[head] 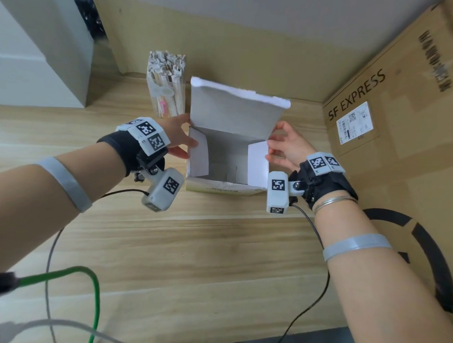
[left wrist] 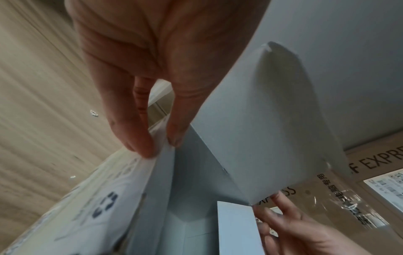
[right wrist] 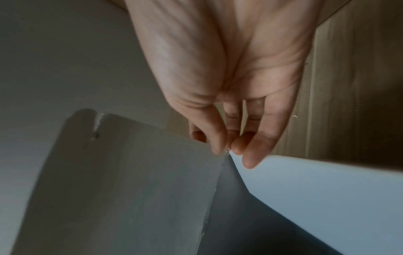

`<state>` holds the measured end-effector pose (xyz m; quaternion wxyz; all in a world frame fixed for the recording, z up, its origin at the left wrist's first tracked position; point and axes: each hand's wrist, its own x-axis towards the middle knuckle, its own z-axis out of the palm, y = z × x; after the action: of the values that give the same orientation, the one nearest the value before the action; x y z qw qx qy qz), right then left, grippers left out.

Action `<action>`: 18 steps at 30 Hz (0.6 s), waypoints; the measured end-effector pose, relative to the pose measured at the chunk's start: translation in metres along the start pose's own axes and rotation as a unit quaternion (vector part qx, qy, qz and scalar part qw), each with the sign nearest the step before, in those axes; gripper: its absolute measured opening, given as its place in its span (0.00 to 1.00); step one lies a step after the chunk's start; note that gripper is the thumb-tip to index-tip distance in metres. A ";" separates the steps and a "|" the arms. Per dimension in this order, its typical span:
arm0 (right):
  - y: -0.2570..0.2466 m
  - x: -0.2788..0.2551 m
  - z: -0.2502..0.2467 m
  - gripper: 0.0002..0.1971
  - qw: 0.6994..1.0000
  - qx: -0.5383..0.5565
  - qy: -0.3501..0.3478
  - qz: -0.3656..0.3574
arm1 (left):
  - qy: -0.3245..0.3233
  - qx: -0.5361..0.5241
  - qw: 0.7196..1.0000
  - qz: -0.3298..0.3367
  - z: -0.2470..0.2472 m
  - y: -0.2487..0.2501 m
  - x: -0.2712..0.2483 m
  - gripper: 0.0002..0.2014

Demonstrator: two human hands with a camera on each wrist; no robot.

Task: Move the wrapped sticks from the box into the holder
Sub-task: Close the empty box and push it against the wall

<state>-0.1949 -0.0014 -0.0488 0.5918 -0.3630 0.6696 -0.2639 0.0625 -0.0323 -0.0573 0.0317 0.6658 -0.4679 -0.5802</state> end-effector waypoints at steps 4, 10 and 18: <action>-0.003 -0.005 -0.002 0.16 0.999 0.030 -0.016 -0.029 | -0.005 -0.019 1.000 0.017 0.003 -0.001 0.004 0.18; -0.003 -0.016 -0.005 0.17 0.997 0.051 -0.009 -0.051 | 0.001 0.008 1.000 0.022 -0.002 0.001 0.000 0.20; 0.000 -0.026 0.000 0.17 0.991 -0.113 -0.009 -0.073 | 0.042 0.235 0.951 0.198 0.010 0.024 -0.020 0.19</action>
<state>-0.1942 0.0193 -0.0338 0.5323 -0.4779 0.6611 -0.2261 0.0425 -0.0271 -0.0319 0.0077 0.5718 -0.7120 -0.4074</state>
